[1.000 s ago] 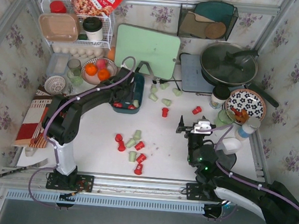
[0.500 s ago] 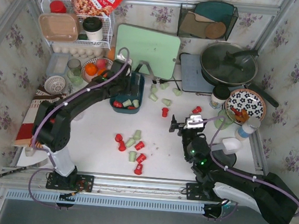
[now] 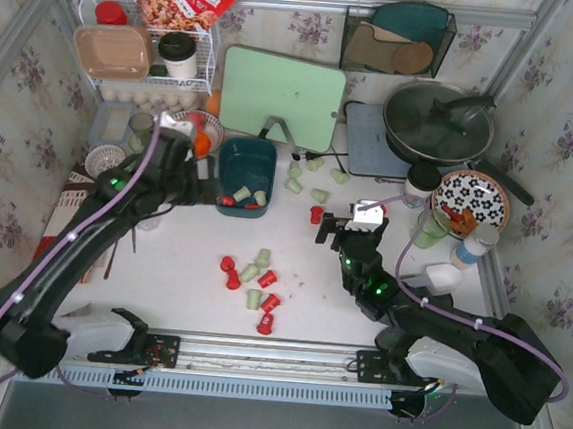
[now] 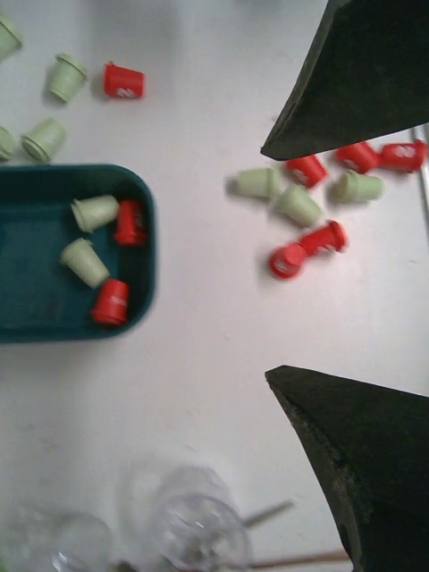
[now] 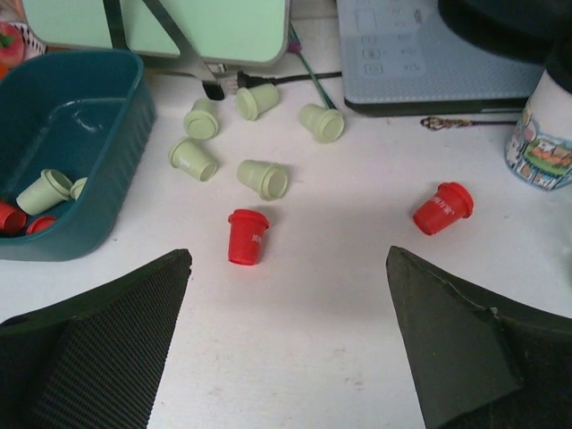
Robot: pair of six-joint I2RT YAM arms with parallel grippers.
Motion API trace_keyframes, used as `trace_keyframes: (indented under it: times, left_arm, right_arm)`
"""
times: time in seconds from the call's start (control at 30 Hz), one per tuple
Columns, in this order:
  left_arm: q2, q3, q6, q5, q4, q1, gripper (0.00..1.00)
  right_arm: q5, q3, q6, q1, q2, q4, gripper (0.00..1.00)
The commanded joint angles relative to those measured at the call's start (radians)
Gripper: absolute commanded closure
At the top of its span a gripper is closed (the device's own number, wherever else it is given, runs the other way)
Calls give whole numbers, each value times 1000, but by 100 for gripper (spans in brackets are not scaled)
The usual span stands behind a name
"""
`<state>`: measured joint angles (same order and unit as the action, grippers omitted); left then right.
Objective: Mix the coffee capsules in the storage basket
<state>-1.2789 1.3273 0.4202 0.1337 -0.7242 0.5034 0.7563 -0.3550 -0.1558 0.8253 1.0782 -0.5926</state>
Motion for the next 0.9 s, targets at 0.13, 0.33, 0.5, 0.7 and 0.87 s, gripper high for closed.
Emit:
trace_keyframes:
  times: [0.13,0.33,0.5,0.7,0.87]
  left_arm:
    - [444,-225,-74,64,-181,-1,1]
    - [691,-425,-146,114,-72,-1,1]
    - [742,-485,-154,90,-20,-8,1]
    - [665,-457,-149,3,-68,-44,1]
    - [617,-433,-164,-76,-91,-85,1]
  right_arm:
    - [-147,-87,-197,-5,51,219,10]
    - [-276,-132,-276,-3,117,384,12]
    - [-207,-149,-273,-5,193,362,13]
    - [-142,-240,-275,-37,387,282,20]
    - [-150,-351,-288,-74,559,276,26]
